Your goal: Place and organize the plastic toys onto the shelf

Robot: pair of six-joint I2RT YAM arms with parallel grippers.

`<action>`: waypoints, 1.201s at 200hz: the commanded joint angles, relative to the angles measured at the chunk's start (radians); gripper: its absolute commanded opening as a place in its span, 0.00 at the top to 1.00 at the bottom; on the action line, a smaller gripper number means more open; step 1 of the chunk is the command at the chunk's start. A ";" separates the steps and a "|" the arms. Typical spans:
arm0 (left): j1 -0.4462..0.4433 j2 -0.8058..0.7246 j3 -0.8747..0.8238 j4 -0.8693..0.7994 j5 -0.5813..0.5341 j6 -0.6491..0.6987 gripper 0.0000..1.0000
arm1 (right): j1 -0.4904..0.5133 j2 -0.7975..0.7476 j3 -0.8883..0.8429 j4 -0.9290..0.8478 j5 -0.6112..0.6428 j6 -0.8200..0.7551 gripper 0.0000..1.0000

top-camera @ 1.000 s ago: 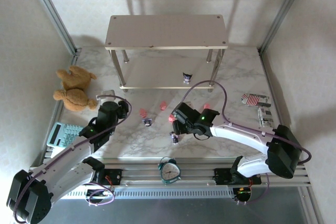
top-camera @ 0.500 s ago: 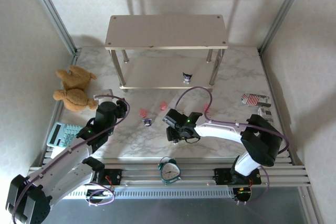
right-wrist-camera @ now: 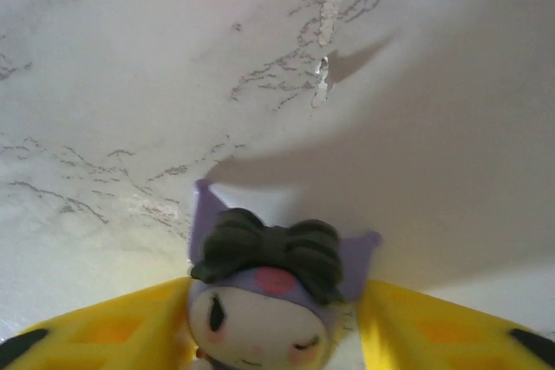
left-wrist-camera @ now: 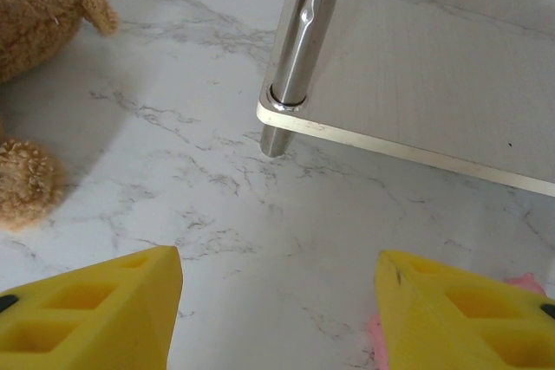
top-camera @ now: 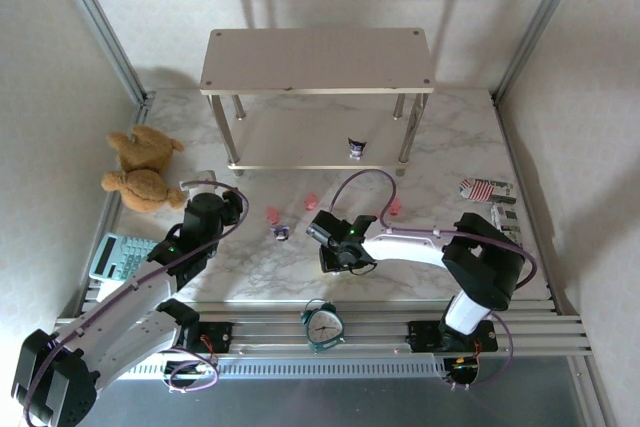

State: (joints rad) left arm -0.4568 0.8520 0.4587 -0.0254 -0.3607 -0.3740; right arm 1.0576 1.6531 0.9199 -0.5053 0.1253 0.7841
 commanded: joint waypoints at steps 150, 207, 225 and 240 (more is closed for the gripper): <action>-0.003 0.005 0.032 0.033 -0.009 0.013 0.39 | -0.045 -0.036 0.297 -0.191 0.126 -0.177 0.75; -0.003 0.015 0.067 0.036 -0.011 0.029 0.39 | -0.181 0.100 0.548 -0.150 0.126 -0.273 0.74; -0.004 0.018 0.071 0.036 -0.012 0.031 0.40 | -0.210 0.160 0.620 -0.138 0.128 -0.288 0.73; -0.004 0.018 0.071 0.036 -0.013 0.030 0.39 | -0.228 0.209 0.672 -0.129 0.136 -0.296 0.73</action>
State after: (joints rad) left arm -0.4568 0.8669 0.4976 -0.0040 -0.3634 -0.3630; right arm 0.8528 1.7950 1.5093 -0.6418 0.2367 0.5308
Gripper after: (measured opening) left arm 0.605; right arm 0.326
